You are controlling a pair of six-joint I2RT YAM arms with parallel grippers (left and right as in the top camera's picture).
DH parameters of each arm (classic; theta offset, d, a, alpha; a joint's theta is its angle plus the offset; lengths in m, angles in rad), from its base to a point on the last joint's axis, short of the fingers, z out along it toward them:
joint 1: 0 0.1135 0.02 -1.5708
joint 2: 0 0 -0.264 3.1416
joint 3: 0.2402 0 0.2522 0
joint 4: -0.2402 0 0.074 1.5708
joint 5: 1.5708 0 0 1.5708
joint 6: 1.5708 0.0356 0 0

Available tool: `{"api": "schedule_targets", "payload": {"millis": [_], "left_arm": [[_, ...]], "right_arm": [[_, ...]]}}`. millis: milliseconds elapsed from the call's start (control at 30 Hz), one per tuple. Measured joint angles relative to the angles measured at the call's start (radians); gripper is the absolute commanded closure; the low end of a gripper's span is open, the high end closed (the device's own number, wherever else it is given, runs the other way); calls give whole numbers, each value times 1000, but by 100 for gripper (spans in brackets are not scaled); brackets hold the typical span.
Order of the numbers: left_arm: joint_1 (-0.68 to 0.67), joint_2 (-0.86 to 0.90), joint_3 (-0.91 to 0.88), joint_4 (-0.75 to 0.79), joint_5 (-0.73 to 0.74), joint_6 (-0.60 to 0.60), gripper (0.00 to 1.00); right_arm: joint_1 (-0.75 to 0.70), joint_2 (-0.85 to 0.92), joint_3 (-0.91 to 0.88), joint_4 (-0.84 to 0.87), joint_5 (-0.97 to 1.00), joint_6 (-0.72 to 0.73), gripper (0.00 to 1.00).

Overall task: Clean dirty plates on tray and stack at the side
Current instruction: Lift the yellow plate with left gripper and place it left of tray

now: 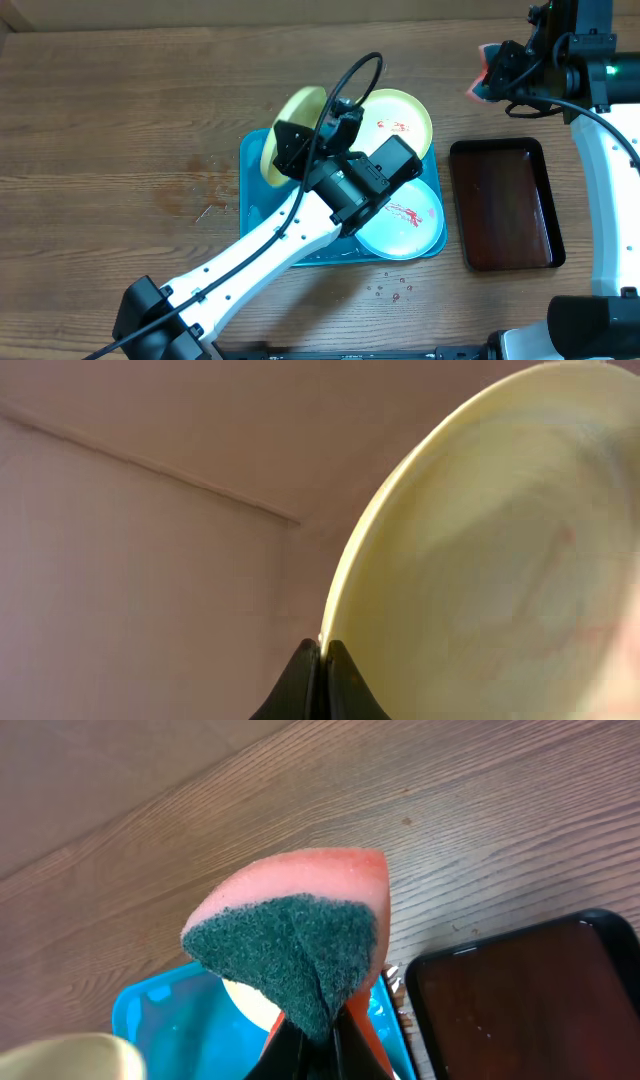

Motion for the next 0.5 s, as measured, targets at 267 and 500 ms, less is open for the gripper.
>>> {"api": "schedule_targets", "payload": {"millis": [267, 500], "left_arm": [[203, 0, 0, -20, 557, -23, 96], [602, 0, 0, -20, 979, -23, 96]], "right_arm": [[0, 0, 0, 0, 0, -2, 96], [0, 0, 0, 0, 0, -3, 96]]}}
